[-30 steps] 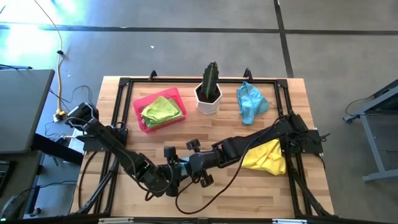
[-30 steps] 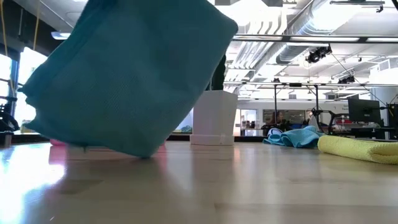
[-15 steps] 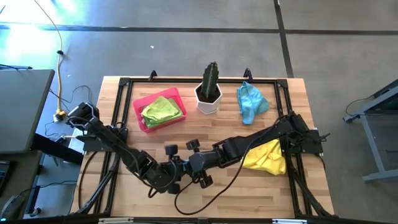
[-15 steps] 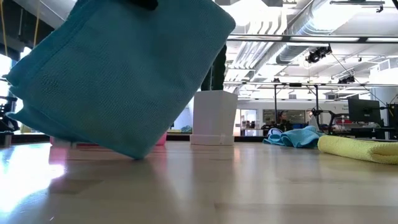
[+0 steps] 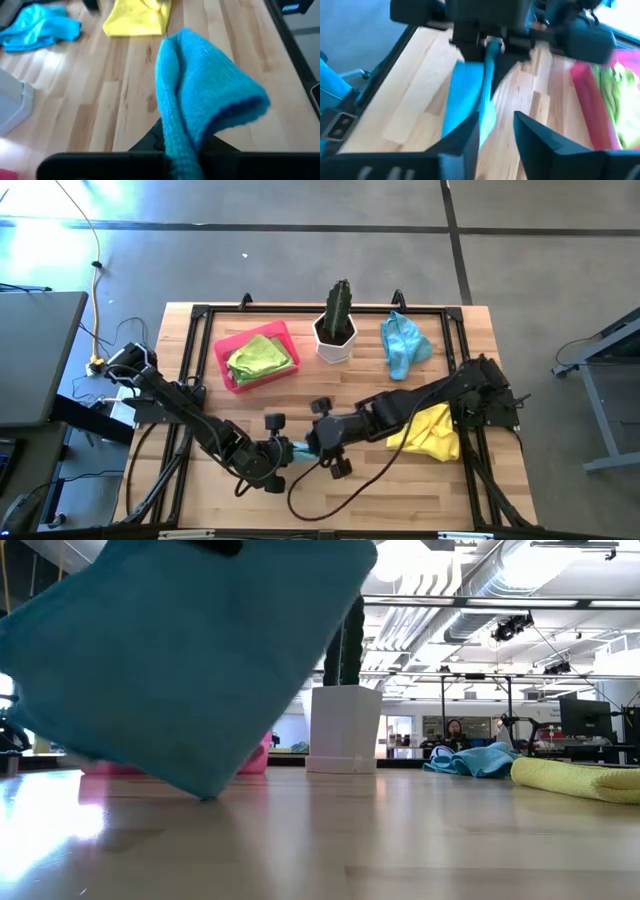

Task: Fold microfiber towels
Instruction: Put the folded bottom blue microfiber cloth into the transparent pink bin

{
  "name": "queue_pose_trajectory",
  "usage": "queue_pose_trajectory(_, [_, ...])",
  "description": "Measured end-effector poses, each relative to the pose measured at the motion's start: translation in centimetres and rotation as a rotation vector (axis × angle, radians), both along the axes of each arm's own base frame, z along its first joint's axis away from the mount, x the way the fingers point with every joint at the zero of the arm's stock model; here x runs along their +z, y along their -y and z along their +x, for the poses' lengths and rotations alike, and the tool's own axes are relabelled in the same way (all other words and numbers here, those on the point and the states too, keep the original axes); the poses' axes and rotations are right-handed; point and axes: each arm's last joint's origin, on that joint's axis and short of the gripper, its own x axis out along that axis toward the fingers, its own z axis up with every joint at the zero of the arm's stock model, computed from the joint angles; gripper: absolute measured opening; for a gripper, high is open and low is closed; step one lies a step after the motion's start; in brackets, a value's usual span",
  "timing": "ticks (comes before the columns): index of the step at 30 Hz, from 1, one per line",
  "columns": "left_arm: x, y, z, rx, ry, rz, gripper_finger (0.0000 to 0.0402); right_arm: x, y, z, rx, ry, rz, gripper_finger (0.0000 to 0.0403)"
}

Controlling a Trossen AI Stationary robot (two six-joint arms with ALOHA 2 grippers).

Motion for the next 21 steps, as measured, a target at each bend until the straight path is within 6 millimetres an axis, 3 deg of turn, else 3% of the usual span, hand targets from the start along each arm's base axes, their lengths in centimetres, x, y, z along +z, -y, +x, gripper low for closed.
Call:
queue_pose_trajectory(4, [0.8,-0.9,-0.8,0.033,-0.017,0.048,0.0007,2.5,0.9,-2.3,-0.079,-0.012,0.071,0.0148])
queue_pose_trajectory(9, [2.7,-3.4,-1.2,0.136,0.035,0.114,0.0004,5.0,2.4,-5.4,-0.195,-0.035,0.091,0.0164])
queue_pose_trajectory(14, [3.9,-6.9,-0.8,0.309,0.093,0.146,0.0003,7.0,3.5,-8.1,-0.272,-0.032,0.114,0.0165])
queue_pose_trajectory(21, [3.6,-13.0,0.4,0.668,0.163,0.139,0.0003,8.9,4.4,-10.5,-0.310,0.005,0.132,0.0165])
